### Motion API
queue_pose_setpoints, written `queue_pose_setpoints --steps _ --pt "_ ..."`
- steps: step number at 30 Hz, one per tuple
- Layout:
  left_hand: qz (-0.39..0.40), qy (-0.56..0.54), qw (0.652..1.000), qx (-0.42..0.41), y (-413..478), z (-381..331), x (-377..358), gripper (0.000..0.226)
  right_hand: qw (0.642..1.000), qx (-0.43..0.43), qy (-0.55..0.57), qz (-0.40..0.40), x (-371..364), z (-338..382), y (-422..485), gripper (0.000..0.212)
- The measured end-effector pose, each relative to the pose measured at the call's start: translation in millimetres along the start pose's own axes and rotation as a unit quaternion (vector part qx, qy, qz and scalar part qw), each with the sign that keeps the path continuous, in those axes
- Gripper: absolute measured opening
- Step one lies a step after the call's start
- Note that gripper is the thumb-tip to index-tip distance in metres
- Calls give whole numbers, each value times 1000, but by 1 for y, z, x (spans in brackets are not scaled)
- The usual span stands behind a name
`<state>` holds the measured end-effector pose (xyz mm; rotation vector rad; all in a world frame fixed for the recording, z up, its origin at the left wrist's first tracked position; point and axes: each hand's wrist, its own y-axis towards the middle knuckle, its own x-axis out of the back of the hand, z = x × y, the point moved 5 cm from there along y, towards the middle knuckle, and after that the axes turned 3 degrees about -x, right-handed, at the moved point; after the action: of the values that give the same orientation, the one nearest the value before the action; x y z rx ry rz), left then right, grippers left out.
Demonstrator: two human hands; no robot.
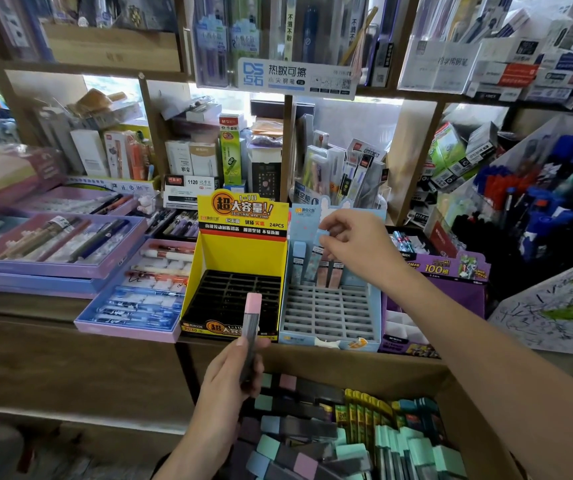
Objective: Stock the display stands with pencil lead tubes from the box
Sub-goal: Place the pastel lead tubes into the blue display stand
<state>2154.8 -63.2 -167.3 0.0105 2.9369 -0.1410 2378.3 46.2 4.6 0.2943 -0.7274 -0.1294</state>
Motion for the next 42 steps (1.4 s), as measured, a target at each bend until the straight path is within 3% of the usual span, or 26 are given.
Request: queue_pose_setpoints --steps 13,17,23,30,33,38,42 --pt "18 -9 1000 -2 4 2 0 50 997 -1 -71 37 -14 -9 11 12" --pt "21 -9 1000 -4 4 0 0 45 993 35 -105 35 -18 -9 13 11" --pt "26 -4 1000 -7 3 -1 0 37 972 103 -209 28 -28 -8 10 17" --pt "29 -42 999 -11 3 -4 -2 32 949 114 -291 36 -36 -8 6 26" --pt "46 -34 998 -27 1 -6 -5 30 961 104 -253 35 -34 -10 3 24" --pt "49 -20 998 -42 -1 -10 -7 19 998 39 -41 -28 -11 -18 -26 24" --pt "53 -22 997 -57 0 -16 -13 21 1000 2 31 -3 2 -35 -76 16"
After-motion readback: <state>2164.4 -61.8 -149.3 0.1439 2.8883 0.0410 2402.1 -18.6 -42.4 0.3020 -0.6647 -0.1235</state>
